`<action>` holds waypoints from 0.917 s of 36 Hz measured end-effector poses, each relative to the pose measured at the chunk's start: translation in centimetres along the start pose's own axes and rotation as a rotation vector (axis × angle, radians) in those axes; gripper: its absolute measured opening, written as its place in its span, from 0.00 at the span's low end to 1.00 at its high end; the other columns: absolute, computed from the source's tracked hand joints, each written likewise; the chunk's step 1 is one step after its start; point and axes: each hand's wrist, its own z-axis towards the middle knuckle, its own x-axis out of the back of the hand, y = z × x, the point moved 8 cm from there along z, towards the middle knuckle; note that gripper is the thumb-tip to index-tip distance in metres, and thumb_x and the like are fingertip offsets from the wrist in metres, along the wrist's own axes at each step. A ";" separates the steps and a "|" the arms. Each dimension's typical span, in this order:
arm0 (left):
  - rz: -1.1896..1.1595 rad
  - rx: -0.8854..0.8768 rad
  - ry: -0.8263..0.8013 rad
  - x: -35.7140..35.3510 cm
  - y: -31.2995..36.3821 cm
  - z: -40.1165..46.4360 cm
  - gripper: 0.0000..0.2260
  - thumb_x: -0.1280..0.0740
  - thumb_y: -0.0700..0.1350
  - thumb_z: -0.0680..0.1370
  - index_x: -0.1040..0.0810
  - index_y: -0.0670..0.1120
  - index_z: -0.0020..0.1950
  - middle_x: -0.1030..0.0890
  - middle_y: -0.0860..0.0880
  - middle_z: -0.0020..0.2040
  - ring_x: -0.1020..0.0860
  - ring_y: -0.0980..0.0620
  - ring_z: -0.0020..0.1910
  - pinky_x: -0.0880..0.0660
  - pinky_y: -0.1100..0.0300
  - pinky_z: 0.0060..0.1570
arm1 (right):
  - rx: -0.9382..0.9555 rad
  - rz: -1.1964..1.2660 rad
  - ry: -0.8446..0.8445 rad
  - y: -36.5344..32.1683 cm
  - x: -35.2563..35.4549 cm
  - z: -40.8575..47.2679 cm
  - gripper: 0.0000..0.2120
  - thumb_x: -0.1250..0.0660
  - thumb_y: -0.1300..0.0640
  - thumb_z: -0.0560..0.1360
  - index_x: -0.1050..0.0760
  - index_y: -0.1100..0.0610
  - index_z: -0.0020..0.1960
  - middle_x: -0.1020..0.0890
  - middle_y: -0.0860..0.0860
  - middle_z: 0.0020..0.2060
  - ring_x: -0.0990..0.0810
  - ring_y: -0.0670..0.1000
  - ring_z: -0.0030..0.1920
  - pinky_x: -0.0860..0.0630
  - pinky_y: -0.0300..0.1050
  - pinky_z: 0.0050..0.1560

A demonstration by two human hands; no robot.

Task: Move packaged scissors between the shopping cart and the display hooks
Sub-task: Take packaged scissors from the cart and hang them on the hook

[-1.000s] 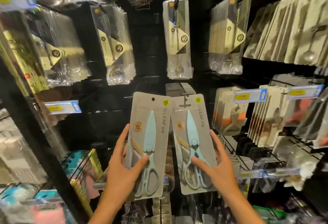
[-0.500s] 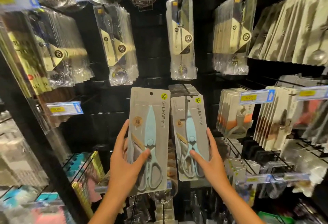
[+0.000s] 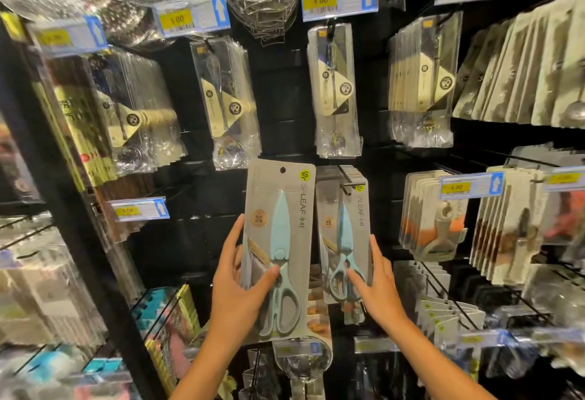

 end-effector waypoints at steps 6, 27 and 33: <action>0.008 -0.008 0.017 0.0 -0.1 -0.2 0.41 0.24 0.46 0.70 0.39 0.69 0.76 0.25 0.55 0.72 0.23 0.53 0.68 0.21 0.60 0.60 | 0.084 -0.023 0.031 -1.8 1.3 -1.3 0.37 0.31 0.48 0.79 0.50 0.36 0.79 0.42 0.43 0.77 0.44 0.47 0.78 0.42 0.50 0.76; 0.043 0.044 -0.119 -5.1 -2.0 -2.9 0.46 0.22 0.44 0.73 0.46 0.69 0.78 0.28 0.57 0.74 0.24 0.52 0.70 0.22 0.46 0.64 | 0.229 0.327 -0.219 -8.7 1.8 -5.3 0.37 0.34 0.61 0.81 0.44 0.29 0.76 0.22 0.58 0.37 0.23 0.60 0.39 0.20 0.51 0.54; 0.091 0.095 -0.251 -7.4 -3.5 -3.0 0.50 0.22 0.46 0.73 0.55 0.70 0.78 0.31 0.60 0.76 0.28 0.58 0.72 0.27 0.45 0.70 | 0.165 0.281 -0.242 -5.5 2.1 -5.5 0.36 0.34 0.60 0.81 0.45 0.28 0.76 0.20 0.66 0.45 0.24 0.73 0.50 0.23 0.69 0.57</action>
